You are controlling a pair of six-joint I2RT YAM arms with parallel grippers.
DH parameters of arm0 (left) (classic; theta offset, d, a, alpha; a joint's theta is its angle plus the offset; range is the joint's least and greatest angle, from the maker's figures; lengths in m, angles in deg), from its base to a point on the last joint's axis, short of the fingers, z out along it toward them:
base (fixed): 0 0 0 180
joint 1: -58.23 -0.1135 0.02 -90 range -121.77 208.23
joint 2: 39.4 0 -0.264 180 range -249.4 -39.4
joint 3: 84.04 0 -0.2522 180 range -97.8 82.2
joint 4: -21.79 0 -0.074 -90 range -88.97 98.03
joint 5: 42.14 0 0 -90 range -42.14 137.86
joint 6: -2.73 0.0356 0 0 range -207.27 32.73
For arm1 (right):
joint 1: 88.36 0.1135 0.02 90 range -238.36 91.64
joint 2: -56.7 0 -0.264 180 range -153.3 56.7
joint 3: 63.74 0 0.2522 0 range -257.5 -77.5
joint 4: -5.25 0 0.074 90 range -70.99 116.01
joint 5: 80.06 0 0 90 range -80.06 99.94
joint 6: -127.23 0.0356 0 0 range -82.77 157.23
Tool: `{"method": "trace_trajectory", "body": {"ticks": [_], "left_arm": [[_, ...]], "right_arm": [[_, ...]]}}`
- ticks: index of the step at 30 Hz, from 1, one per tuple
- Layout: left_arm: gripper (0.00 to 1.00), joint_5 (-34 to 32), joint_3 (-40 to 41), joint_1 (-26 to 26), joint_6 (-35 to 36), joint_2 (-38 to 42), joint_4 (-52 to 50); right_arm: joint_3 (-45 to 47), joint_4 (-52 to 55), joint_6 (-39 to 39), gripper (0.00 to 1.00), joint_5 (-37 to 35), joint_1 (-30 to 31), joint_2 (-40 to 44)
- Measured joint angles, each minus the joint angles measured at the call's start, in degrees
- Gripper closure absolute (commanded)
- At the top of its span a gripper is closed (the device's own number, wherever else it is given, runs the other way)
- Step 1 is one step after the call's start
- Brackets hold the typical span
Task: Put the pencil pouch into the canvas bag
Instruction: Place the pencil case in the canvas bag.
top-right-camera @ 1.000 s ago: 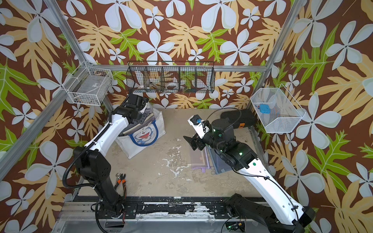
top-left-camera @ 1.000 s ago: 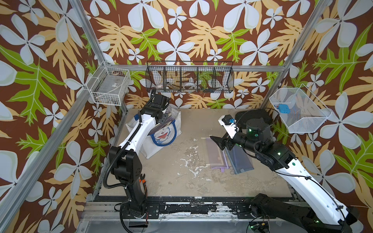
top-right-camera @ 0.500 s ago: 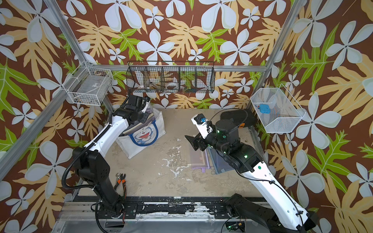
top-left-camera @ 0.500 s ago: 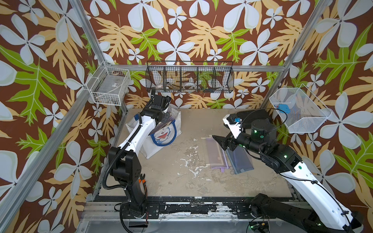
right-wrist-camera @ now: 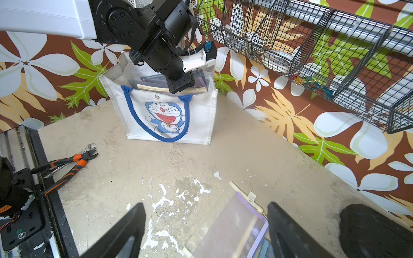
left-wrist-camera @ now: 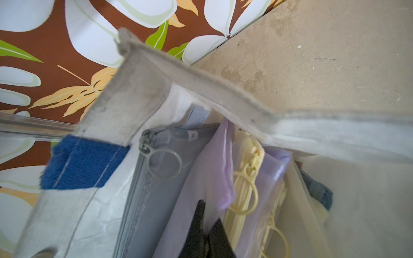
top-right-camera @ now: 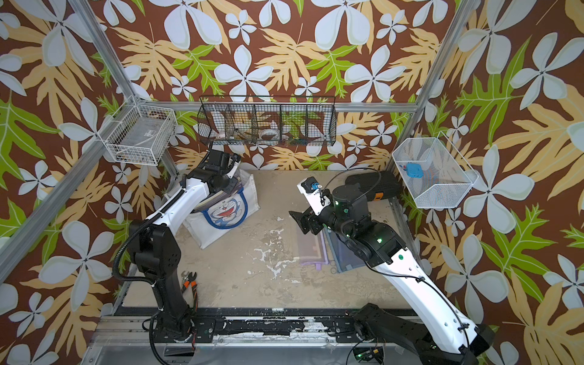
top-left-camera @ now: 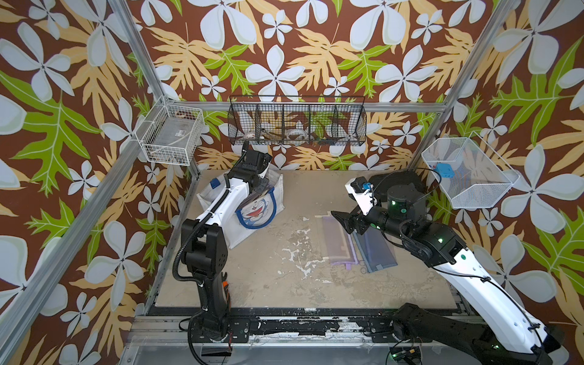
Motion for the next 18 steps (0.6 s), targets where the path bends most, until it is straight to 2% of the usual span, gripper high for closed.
{"method": "trace_trajectory", "body": {"ticks": [3,6,8,11,14,18], "left_arm": [[1.0,-0.02,-0.02,-0.02,-0.11,-1.01,-0.04],[0.77,-0.26,-0.02,-0.04,-0.37,-0.48,-0.15],[0.66,-0.26,0.55,-0.07,-0.74,1.29,-0.37],[0.54,0.17,2.4,-0.11,-1.77,5.88,-0.39],[0.47,1.03,4.85,-0.11,-3.21,11.08,-0.24],[0.29,2.32,9.94,-0.11,-6.08,18.75,0.17]], "right_arm": [[0.28,-0.22,-0.22,0.14,-0.13,0.0,-0.28],[0.63,-0.24,-0.22,0.14,-0.13,0.0,-0.57],[1.14,-0.31,-0.2,0.14,-0.13,0.0,-0.61],[2.58,-0.37,0.28,0.14,-0.11,0.0,-0.61],[4.26,-0.44,1.64,0.13,-0.13,0.0,-0.55],[6.78,-0.39,3.28,0.13,-1.46,0.02,-0.79]]}}
